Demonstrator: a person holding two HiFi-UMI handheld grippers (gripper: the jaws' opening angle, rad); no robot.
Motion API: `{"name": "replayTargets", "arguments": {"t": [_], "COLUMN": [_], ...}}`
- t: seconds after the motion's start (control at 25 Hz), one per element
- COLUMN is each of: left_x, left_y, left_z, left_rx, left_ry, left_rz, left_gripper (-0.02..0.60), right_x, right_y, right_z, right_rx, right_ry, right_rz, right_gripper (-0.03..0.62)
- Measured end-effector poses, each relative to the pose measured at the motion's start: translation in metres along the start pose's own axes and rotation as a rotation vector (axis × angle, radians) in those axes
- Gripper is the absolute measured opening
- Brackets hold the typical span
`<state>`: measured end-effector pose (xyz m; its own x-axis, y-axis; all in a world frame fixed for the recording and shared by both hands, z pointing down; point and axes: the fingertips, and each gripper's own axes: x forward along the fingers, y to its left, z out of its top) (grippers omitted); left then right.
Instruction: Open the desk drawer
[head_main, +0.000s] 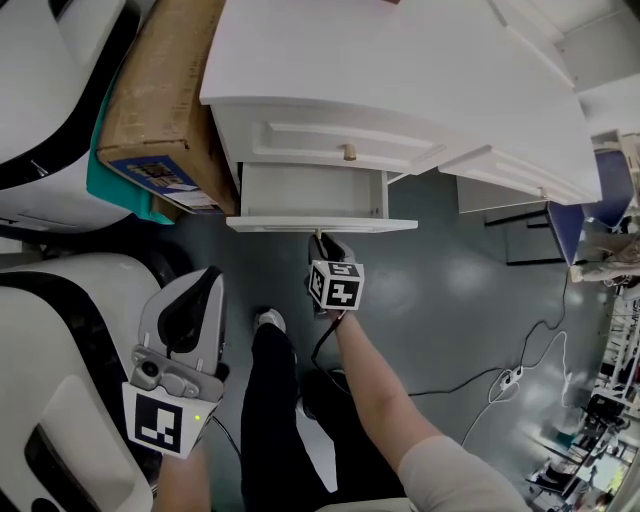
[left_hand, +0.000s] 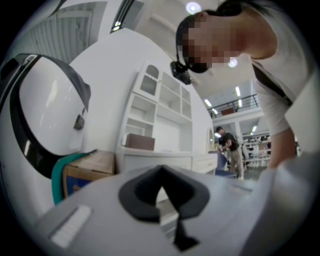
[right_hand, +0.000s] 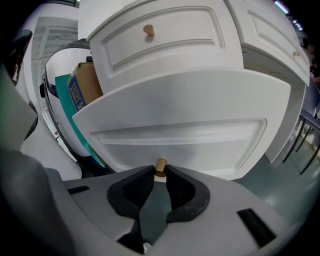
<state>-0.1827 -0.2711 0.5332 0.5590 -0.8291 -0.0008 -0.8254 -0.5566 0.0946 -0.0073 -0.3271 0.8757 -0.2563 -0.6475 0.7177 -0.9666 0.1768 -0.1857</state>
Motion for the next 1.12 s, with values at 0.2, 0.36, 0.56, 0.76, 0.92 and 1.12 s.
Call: {"name": "replayTargets", "arguments": {"t": [0.2,0.36,0.56,0.76,0.92,1.12], "left_x": [-0.007,-0.014,-0.02,-0.024,-0.027,-0.026], "left_y": [-0.01,-0.017,-0.024,-0.026,-0.028,-0.041], "left_z": [0.005,0.008,0.013,0.018,0.023,0.037], "left_rx": [0.0,0.002,0.005,0.007,0.006,0.009], "left_ry": [0.007,0.018,0.018,0.017,0.018,0.009], "left_rz": [0.0,0.003,0.013,0.029,0.039,0.028], "left_gripper": [0.007,0.007,0.007,0.006,0.007,0.007], "right_x": [-0.015,-0.025,-0.036,-0.044,-0.068,-0.109], "right_y": [0.004,0.007,0.009,0.009,0.01,0.008], "right_z": [-0.017,-0.029,-0.037,-0.034,-0.018,0.005], "right_rx": [-0.006,-0.01,-0.036,-0.071,-0.037,-0.022], "right_ry": [0.021,0.038,0.052,0.036,-0.048,-0.11], "right_rz": [0.011,0.022,0.033,0.025,0.048,0.069], "right_gripper": [0.076,0.077,0.08,0.08,0.01,0.002]}}
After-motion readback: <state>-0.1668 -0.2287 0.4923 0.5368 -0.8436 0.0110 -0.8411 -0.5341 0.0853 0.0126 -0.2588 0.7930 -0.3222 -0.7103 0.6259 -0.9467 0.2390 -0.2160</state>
